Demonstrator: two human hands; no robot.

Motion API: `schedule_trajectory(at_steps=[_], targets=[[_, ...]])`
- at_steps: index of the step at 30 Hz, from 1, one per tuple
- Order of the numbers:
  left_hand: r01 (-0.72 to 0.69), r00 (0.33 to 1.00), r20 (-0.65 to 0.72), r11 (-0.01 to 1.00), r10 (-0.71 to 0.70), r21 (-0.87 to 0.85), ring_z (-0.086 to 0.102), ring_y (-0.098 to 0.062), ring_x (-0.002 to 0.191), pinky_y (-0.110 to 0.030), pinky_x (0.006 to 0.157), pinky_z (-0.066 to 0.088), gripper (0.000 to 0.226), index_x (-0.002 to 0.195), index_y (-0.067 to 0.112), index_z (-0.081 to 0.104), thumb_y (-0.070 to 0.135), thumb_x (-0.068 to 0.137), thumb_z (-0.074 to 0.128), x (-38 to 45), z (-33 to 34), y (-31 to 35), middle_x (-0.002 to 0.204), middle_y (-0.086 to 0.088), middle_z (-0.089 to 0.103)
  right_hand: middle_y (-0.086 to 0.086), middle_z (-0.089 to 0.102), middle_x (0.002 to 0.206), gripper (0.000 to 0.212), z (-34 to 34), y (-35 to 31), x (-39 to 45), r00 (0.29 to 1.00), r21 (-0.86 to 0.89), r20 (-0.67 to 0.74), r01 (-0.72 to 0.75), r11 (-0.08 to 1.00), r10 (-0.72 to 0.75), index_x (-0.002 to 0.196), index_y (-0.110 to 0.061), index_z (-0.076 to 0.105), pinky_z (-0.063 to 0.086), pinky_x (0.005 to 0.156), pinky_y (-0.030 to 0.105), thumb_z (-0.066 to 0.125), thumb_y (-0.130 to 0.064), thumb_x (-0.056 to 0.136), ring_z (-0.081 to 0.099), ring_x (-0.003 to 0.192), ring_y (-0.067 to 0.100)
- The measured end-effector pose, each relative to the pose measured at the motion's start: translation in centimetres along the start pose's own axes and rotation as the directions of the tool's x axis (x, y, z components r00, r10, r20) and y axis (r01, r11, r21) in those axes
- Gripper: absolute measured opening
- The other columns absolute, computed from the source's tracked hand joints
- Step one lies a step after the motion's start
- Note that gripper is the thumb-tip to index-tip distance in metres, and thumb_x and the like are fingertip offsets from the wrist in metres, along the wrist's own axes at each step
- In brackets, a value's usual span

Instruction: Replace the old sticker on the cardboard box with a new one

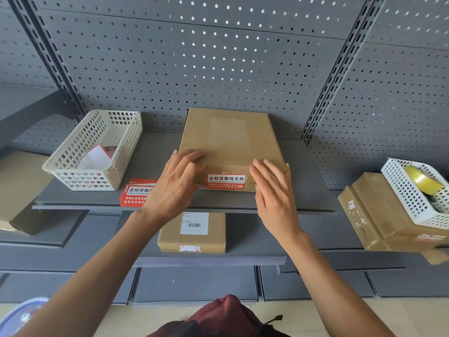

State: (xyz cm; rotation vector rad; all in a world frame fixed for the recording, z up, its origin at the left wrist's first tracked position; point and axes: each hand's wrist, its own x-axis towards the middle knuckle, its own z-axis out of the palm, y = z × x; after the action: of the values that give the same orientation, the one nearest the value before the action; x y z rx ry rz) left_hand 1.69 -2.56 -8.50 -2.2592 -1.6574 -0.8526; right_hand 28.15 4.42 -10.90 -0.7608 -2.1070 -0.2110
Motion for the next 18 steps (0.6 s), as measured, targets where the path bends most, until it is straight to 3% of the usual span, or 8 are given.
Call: schedule_trajectory(at_steps=[11,15,18], targets=[[0.014,1.0,-0.019,1.0,-0.014,0.028,0.049,-0.038,0.134,-0.06,0.108,0.042,0.045,0.114,0.003,0.054,0.01,0.081,0.083,-0.3,0.0,0.2,0.141,-0.019,0.055,0.009,0.057,0.148,0.051,-0.1,-0.2,-0.4,0.999,0.025,0.029,-0.039,0.999,0.038,0.136,-0.001,0.061,0.034,0.11,0.07,0.061,0.013,0.088,0.052,0.139,0.029],[0.086,0.996,-0.026,0.996,-0.087,-0.027,0.053,-0.025,0.13,-0.048,0.105,0.041,0.036,0.111,0.012,0.062,0.037,0.088,0.075,-0.1,-1.3,0.4,0.14,-0.002,0.059,-0.006,0.059,0.146,0.044,-1.2,-0.5,0.4,0.982,0.076,0.087,-0.171,0.982,0.165,0.132,-0.016,0.066,0.02,0.118,0.068,0.062,0.002,0.092,0.051,0.139,0.013],[0.207,0.973,-0.071,0.964,-0.221,-0.167,0.059,-0.014,0.113,-0.041,0.095,0.041,0.029,0.096,0.025,0.066,0.053,0.091,0.06,1.5,-2.7,0.9,0.122,0.013,0.067,-0.024,0.062,0.133,0.035,-2.8,-1.1,2.0,0.943,0.202,0.139,-0.327,0.923,0.303,0.123,-0.026,0.069,0.018,0.12,0.062,0.062,-0.008,0.094,0.053,0.127,-0.005]])
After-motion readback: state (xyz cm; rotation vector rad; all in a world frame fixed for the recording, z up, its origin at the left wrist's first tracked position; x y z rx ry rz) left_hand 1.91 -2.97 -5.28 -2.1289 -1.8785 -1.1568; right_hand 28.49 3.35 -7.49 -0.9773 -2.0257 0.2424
